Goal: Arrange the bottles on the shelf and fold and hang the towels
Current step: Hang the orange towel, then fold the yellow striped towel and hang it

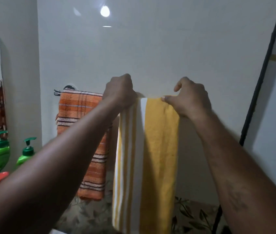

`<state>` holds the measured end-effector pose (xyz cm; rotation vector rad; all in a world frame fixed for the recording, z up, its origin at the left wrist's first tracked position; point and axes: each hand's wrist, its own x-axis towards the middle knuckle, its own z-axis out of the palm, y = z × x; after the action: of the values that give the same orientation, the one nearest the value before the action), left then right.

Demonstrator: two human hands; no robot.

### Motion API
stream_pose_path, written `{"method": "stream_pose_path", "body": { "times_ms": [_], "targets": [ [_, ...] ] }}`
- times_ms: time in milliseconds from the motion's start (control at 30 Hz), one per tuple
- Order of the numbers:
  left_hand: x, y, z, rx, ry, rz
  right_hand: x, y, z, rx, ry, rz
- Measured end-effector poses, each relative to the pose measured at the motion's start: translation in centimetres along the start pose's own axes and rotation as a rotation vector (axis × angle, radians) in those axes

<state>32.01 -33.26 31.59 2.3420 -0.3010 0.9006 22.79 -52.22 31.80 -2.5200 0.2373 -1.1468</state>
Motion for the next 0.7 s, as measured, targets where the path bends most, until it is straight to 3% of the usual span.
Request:
{"method": "stream_pose_path", "body": {
  "times_ms": [100,167,233,367,467,533,633,667,700],
  "targets": [
    [-2.5,-0.4,0.6,-0.201,0.141,0.040,-1.0,-0.4,0.0,-0.197,0.135,-0.097],
    [-5.5,-1.4,1.3,-0.411,0.285,0.065,-1.9,-0.4,0.7,-0.194,0.211,-0.246],
    [-8.6,-2.9,2.8,-0.612,0.350,0.030,-2.6,-0.3,1.9,-0.178,0.139,-0.368],
    [-13.1,-4.5,6.3,-0.975,0.061,-0.201,-3.2,0.3,3.4,-0.213,0.039,-0.371],
    [-13.4,-4.6,6.7,-1.083,-0.095,-0.233,-2.4,0.1,3.5,-0.262,0.012,-0.368],
    [-12.3,-4.7,6.0,-1.170,-0.114,-0.229,-2.8,0.4,3.2,-0.108,0.196,-0.405],
    [-10.5,-4.1,4.4,-1.350,-0.166,-0.228,-6.9,2.3,3.3,0.258,0.705,-0.262],
    [-10.1,-3.8,3.9,-1.400,-0.187,-0.230,-8.6,3.3,3.9,0.387,0.719,-0.125],
    [-9.6,-3.5,3.4,-1.427,-0.204,-0.235,-9.9,4.0,4.7,0.521,0.601,0.036]
  ]
}}
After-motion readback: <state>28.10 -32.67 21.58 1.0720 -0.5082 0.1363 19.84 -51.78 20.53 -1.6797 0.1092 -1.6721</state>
